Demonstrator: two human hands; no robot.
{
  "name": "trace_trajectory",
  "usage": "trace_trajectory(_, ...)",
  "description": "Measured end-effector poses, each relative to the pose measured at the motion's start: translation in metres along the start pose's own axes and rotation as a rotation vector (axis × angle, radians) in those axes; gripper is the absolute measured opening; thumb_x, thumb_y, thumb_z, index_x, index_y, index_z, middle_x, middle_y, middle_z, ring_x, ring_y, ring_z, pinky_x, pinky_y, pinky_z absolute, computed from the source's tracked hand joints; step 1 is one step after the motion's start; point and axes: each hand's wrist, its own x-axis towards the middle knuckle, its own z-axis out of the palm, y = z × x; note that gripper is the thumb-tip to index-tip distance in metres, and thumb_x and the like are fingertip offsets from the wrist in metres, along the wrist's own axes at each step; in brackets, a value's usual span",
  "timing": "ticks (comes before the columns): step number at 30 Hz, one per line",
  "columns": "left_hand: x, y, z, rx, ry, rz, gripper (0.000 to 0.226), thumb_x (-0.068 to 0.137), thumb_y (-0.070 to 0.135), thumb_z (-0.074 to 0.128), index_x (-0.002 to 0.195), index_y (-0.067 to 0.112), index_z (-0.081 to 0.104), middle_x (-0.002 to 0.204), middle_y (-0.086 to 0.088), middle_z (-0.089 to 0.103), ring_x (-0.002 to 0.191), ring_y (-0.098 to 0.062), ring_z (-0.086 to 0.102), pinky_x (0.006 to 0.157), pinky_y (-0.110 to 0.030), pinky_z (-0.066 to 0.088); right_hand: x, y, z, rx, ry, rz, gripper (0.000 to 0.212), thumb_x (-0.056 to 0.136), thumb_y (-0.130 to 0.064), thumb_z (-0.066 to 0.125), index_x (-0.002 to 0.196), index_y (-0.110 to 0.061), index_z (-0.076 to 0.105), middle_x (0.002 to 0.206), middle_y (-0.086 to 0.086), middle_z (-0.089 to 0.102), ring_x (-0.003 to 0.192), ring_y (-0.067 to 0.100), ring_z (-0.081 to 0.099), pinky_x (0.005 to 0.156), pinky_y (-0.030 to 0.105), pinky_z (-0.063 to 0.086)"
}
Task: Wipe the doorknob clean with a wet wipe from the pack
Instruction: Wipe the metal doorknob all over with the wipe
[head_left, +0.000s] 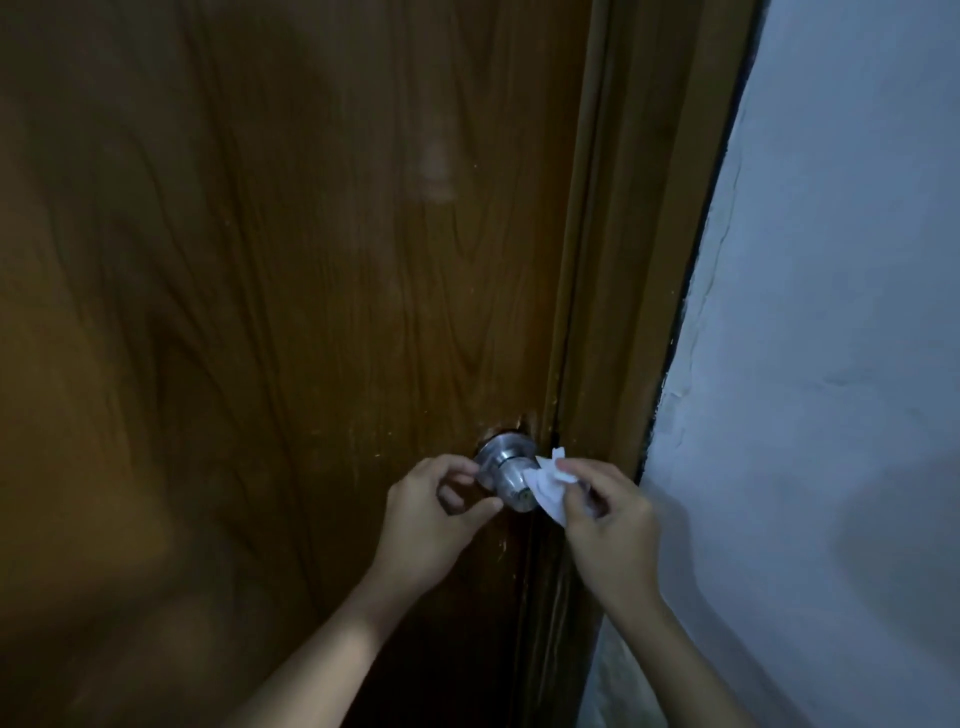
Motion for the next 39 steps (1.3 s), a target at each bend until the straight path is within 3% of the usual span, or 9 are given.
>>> trace_trajectory(4,0.005,0.001,0.008,0.149,-0.014,0.079,0.051,0.062,0.032,0.081,0.107,0.031,0.056,0.095,0.019,0.050,0.076,0.000,0.048,0.060,-0.014,0.037,-0.002,0.009,0.009,-0.188,-0.137,-0.189,0.040,0.077,0.014,0.056,0.113,-0.003,0.063,0.113,0.008,0.065,0.105,0.012,0.053,0.092,0.011,0.040)
trace_trajectory(7,0.010,0.005,0.013,0.210,-0.024,0.147,0.058,0.062,0.033,0.081,0.114,0.028,0.054,0.104,0.017,0.047,0.079,0.005,0.045,0.064,-0.011,0.036,-0.009,0.017,0.015,-0.268,-0.270,-0.294,0.047,0.071,0.014,0.065,0.115,-0.002,0.060,0.117,0.015,0.065,0.103,0.023,0.057,0.092,0.026,0.043)
trace_trajectory(12,0.015,0.002,0.016,0.297,-0.031,0.173,0.075,0.060,0.038,0.081,0.124,0.027,0.044,0.121,0.010,0.047,0.097,-0.006,0.046,0.074,-0.022,0.041,-0.014,0.028,0.003,-0.270,-0.161,-0.219,0.032,0.066,0.013,0.072,0.095,-0.001,0.070,0.089,0.015,0.074,0.078,0.026,0.069,0.072,0.022,0.052)
trace_trajectory(19,0.018,-0.002,0.021,0.301,-0.060,0.146,0.080,0.064,0.040,0.078,0.131,0.024,0.039,0.126,0.005,0.050,0.104,-0.013,0.051,0.082,-0.030,0.048,-0.010,0.019,0.020,-0.216,-0.154,-0.248,0.039,0.070,0.014,0.069,0.107,0.002,0.064,0.105,0.017,0.070,0.092,0.021,0.061,0.084,0.025,0.049)
trace_trajectory(23,0.021,-0.002,0.027,0.286,-0.020,0.119,0.080,0.063,0.037,0.079,0.131,0.021,0.041,0.128,0.003,0.051,0.107,-0.014,0.051,0.085,-0.030,0.048,-0.008,0.022,0.017,-0.225,-0.125,-0.094,0.030,0.076,0.007,0.066,0.105,-0.001,0.066,0.096,0.015,0.073,0.085,0.021,0.065,0.071,0.012,0.044)
trace_trajectory(27,0.025,-0.003,0.029,0.330,0.000,0.151,0.077,0.062,0.036,0.079,0.128,0.020,0.043,0.125,0.003,0.052,0.107,-0.008,0.049,0.081,-0.022,0.040,-0.007,0.030,0.021,-0.205,-0.231,-0.130,0.043,0.084,0.008,0.053,0.125,-0.003,0.051,0.127,0.011,0.058,0.117,0.010,0.047,0.096,-0.002,0.023)
trace_trajectory(31,0.023,-0.006,0.032,0.370,-0.009,0.169,0.075,0.065,0.037,0.077,0.129,0.023,0.041,0.123,0.008,0.046,0.098,0.001,0.039,0.075,-0.017,0.035,-0.015,0.032,0.021,-0.177,-0.191,-0.081,0.041,0.083,0.006,0.057,0.123,-0.002,0.053,0.117,0.013,0.065,0.108,0.021,0.061,0.090,0.006,0.037)
trace_trajectory(35,0.025,-0.007,0.033,0.387,-0.011,0.174,0.074,0.067,0.035,0.076,0.130,0.022,0.041,0.123,0.008,0.045,0.103,-0.004,0.046,0.076,-0.017,0.038,-0.008,0.031,0.029,-0.143,-0.205,-0.173,0.046,0.081,0.012,0.056,0.125,-0.003,0.050,0.128,0.005,0.051,0.122,0.015,0.046,0.102,0.004,0.026)
trace_trajectory(39,0.025,-0.008,0.034,0.383,-0.009,0.164,0.075,0.066,0.035,0.077,0.130,0.021,0.040,0.124,0.007,0.044,0.108,-0.008,0.048,0.079,-0.019,0.040,-0.004,0.030,0.031,-0.121,-0.124,-0.092,0.037,0.079,0.005,0.063,0.115,-0.004,0.060,0.107,0.007,0.068,0.099,-0.006,0.053,0.078,-0.009,0.034)
